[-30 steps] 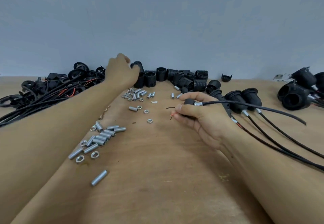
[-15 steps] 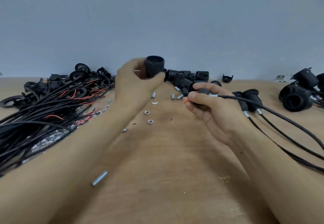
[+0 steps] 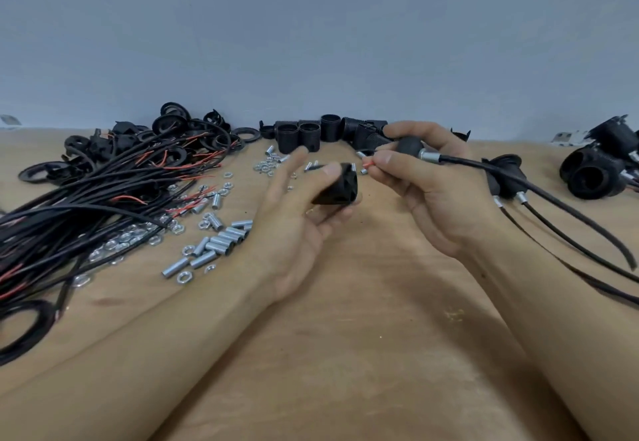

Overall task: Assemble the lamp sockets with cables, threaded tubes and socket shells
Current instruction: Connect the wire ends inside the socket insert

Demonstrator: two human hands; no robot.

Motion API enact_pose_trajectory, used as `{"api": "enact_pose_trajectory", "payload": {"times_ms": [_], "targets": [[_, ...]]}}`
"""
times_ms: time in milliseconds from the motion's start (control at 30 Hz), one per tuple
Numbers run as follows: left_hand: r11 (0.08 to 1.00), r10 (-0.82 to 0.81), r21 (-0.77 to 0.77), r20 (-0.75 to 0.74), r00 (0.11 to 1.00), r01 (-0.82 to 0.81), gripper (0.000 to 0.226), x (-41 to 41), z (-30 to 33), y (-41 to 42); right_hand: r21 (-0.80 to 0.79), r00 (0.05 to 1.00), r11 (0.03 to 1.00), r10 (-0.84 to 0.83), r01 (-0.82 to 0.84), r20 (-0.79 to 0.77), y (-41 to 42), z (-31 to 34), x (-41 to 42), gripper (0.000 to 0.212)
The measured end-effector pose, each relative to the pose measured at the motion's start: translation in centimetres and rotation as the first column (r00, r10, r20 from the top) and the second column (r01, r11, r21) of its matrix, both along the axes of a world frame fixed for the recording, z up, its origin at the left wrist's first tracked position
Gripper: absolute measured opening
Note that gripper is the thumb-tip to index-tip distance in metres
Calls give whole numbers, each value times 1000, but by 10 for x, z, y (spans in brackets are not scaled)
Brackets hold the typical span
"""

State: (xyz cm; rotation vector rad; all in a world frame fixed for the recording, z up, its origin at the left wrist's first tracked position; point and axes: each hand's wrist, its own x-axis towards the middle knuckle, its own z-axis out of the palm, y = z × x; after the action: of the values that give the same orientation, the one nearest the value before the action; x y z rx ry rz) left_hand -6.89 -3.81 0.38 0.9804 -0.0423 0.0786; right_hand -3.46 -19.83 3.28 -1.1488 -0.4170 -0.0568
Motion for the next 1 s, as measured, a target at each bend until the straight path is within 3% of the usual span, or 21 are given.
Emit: {"api": "enact_pose_trajectory", "payload": {"times_ms": [67,133,233,400,800,1000], "targets": [[982,-124,-159,-130,984,103,15,2,1,2,-53,998,997,-52,54,38,3,-2,-3,26],[972,-176,-187,-171,969,144,26,5,2,2,-129,988,984,-111,124,106,7,-2,-8,25],[981,-182,-99,-184,966,166,35,6,0,-2,-252,944,928,-210,274,256,14,0,-18,25],[981,-192,-64,-170,967,183,35,5,-3,-5,-301,868,868,-246,396,430,25,-2,-31,25],[982,-187,-63,-140,972,179,37,8,-5,-5,-232,777,850,-278,473,565,27,-6,-29,29],[984,-176,-55,-129,976,170,37,10,-7,-6,-291,726,794,-253,533,639,27,-7,-31,25]]}}
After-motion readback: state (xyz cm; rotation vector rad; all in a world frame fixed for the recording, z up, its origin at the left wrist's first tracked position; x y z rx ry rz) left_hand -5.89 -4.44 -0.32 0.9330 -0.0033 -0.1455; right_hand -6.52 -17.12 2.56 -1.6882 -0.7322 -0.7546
